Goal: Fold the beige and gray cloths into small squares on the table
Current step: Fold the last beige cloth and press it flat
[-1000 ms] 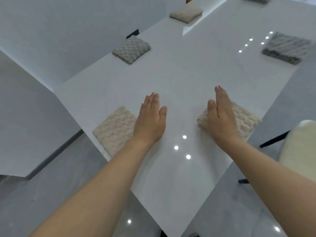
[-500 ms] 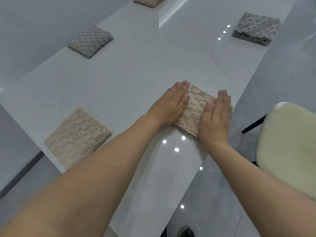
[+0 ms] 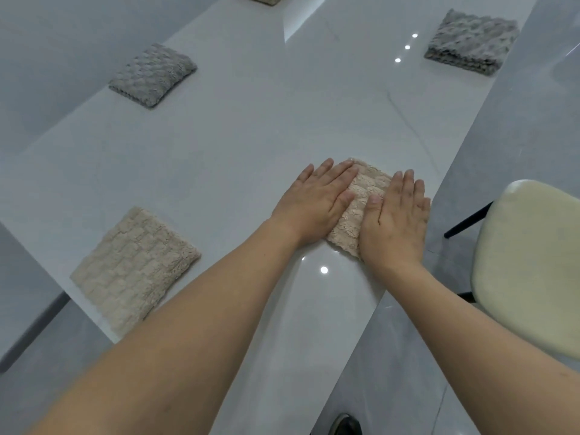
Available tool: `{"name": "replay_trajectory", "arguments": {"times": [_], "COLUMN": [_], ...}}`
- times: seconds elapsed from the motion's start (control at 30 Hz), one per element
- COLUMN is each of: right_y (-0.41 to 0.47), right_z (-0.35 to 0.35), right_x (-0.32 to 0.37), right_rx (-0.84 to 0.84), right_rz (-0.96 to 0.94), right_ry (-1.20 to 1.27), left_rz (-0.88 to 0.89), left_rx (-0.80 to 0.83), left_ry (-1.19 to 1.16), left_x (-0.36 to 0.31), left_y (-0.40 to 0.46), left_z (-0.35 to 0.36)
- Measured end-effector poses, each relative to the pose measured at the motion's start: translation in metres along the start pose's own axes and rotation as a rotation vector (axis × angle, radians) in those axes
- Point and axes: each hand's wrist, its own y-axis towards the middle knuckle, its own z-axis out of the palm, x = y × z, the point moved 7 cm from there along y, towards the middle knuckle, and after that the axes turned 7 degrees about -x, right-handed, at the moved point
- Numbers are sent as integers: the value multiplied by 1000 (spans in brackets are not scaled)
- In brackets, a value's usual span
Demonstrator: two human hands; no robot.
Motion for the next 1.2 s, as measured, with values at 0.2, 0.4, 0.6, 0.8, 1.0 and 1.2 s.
{"name": "replay_trajectory", "arguments": {"times": [0.2, 0.4, 0.6, 0.8, 1.0, 1.2], "right_y": [-1, 14, 71, 76, 72, 71], "right_z": [-12, -35, -55, -39, -14, 1], "right_x": [-49, -109, -35, 28, 25, 18], "right_rx": [83, 56, 323, 622, 754, 555], "right_rz": [45, 51, -340, -677, -861, -1084], "right_ry": [-35, -39, 536, 507, 421, 85], "left_rz": [6, -629, -970, -1024, -1104, -1091], "left_rx": [-25, -436, -802, -967, -935, -744], "left_ry": [-14, -96, -457, -652, -433, -41], "left_x": [1, 52, 6, -83, -82, -83], "left_y": [0, -9, -54, -58, -50, -45], "left_z": [1, -23, -28, 1, 21, 26]}}
